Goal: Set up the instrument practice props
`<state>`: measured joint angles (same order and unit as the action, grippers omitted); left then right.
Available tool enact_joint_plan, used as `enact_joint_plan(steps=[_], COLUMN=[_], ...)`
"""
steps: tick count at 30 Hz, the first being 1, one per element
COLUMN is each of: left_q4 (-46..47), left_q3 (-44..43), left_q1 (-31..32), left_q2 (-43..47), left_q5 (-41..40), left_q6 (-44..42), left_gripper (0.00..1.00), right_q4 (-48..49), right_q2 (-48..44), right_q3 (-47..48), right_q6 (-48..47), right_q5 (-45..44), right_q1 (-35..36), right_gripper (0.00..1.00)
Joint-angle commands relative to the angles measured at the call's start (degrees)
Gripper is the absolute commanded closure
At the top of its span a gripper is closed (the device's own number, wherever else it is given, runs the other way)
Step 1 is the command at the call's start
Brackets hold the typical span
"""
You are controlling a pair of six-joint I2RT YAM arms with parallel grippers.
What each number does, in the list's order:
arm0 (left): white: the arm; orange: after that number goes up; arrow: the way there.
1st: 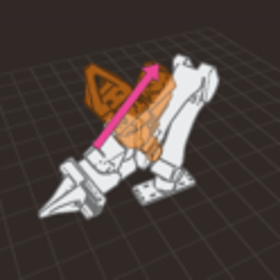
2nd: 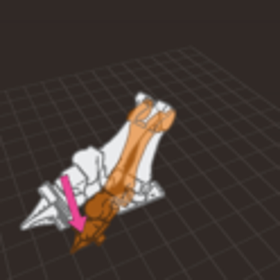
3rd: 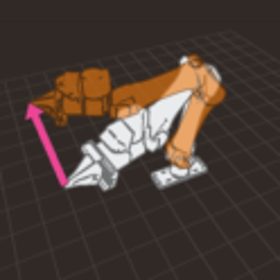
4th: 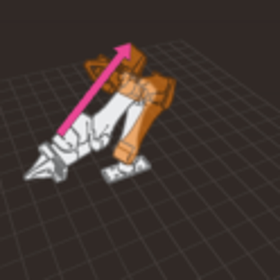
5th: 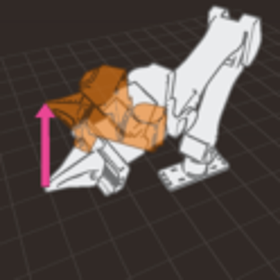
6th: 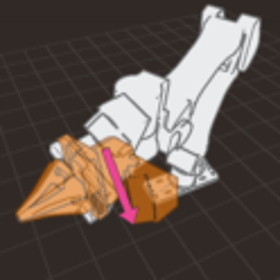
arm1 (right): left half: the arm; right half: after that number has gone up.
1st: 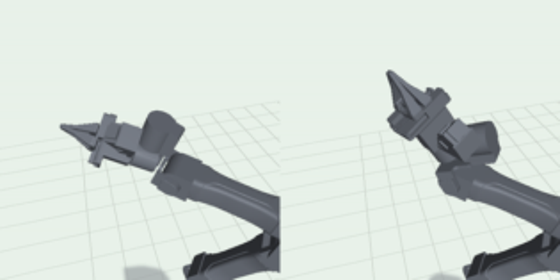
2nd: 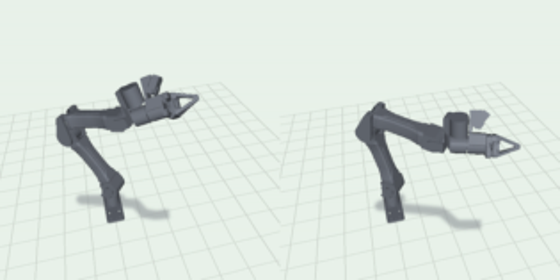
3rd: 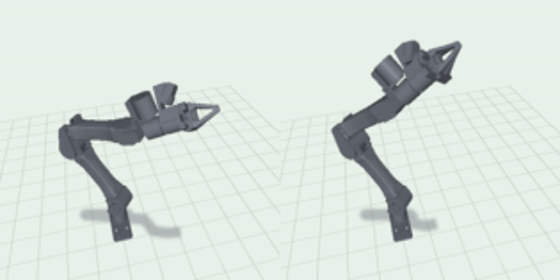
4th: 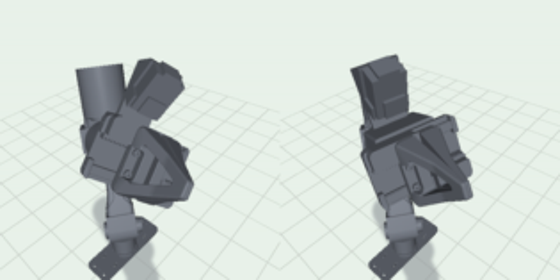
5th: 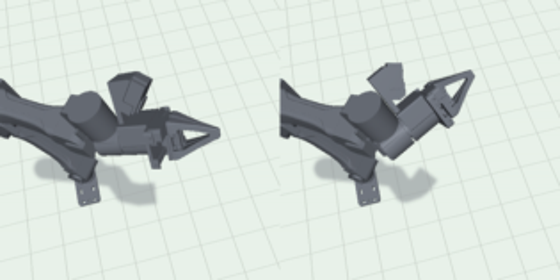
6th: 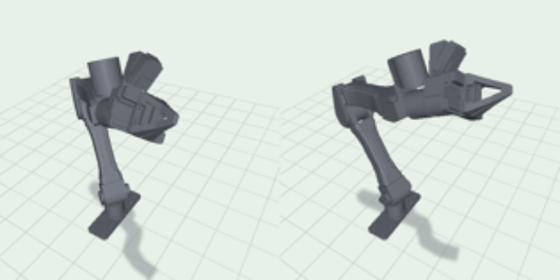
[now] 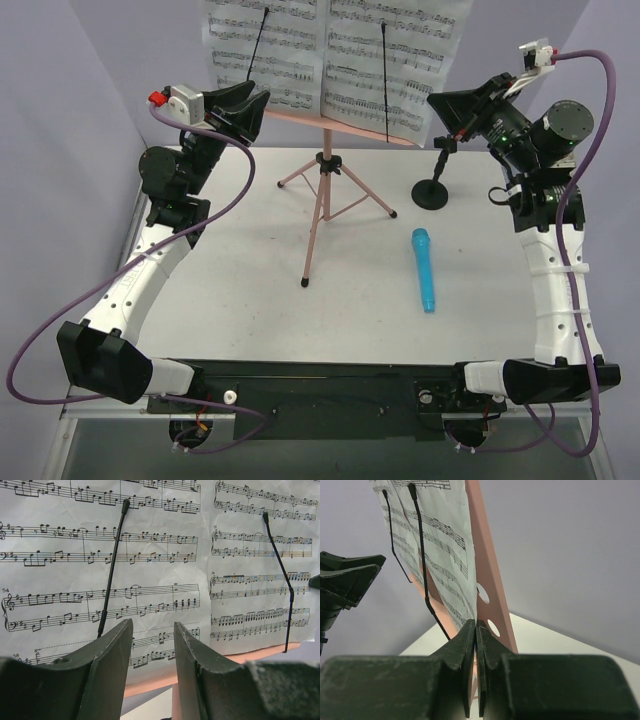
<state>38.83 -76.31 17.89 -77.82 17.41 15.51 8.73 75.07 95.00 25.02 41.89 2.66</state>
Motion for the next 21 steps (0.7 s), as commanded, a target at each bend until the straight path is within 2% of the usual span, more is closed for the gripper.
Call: enact_joint_plan(steps=[1,10,11,12,13,15,17,21], left_q4=[2.1,2.0,2.0,1.9,1.7,1.0,0.3,-1.1], left_q3=[-0.2,-0.6,-0.6,-0.6,-0.6,-0.6,-0.2,2.7], left_q1=[-0.4,-0.4,-0.4,-0.4,-0.4,-0.4,-0.4,-0.7], left_q2=[0.7,0.7,0.7,0.9,1.2,1.9,3.0,7.8], left_q5=[0.3,0.4,0.5,0.7,0.8,1.0,1.0,0.5], left_q6=[0.1,0.2,0.2,0.2,0.2,0.1,0.1,0.4], left_gripper=[0.52,0.52,0.52,0.52,0.51,0.47,0.42,0.36], right_q4=[2.9,2.3,2.1,2.2,2.2,1.8,1.0,-1.6], right_q2=[-2.6,-2.7,-2.8,-2.9,-3.3,-4.4,-6.1,-10.7], right_q3=[-0.4,0.2,0.2,0.1,-0.3,-1.0,-2.4,-5.7], right_q6=[-1.3,-1.7,-1.8,-1.9,-2.2,-2.9,-4.1,-6.7], right_q5=[-0.3,-0.2,0.0,0.1,0.1,-0.3,-1.3,-4.4], right_q1=[-0.7,-0.9,-0.9,-0.9,-0.9,-1.0,-1.1,-1.3], right_gripper=[1.0,1.0,0.9,0.84,0.72,0.6,0.54,0.49])
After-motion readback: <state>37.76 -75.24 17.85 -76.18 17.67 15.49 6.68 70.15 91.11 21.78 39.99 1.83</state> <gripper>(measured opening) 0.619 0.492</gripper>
